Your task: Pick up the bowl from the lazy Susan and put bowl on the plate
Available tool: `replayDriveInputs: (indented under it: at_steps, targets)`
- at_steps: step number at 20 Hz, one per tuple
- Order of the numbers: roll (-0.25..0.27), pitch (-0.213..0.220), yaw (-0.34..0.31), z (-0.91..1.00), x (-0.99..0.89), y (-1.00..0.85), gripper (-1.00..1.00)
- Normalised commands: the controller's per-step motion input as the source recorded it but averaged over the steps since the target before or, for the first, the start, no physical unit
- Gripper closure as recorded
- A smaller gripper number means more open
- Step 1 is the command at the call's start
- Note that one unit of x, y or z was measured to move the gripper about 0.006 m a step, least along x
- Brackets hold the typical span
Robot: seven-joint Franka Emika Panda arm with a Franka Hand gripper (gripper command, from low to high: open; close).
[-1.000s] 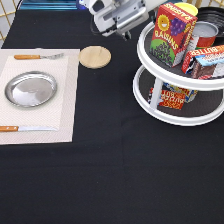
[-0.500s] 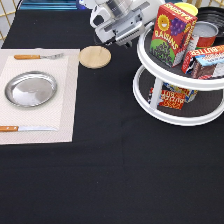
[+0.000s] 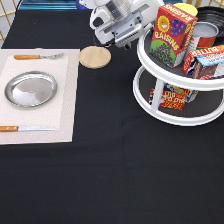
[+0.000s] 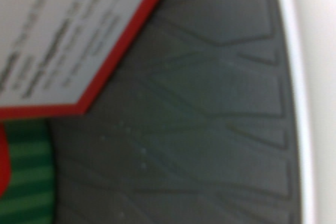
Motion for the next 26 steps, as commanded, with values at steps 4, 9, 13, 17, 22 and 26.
replayDriveInputs:
  at_steps: [4,9,13,17,22,26]
  targets:
    - [-0.018,-0.014,0.077,-0.01,0.6,-0.29,-1.0]
    - [0.0,-0.001,0.115,-0.01,0.66,-0.27,-1.0]
    - [0.0,-0.028,0.129,0.02,0.65,-0.14,-1.0]
    - [0.0,-0.053,0.133,0.11,0.62,-0.05,-1.0]
    - [-0.021,-0.056,0.107,0.31,0.28,-0.01,-1.0]
    - [-0.092,-0.042,0.0,0.99,-0.57,0.02,-1.0]
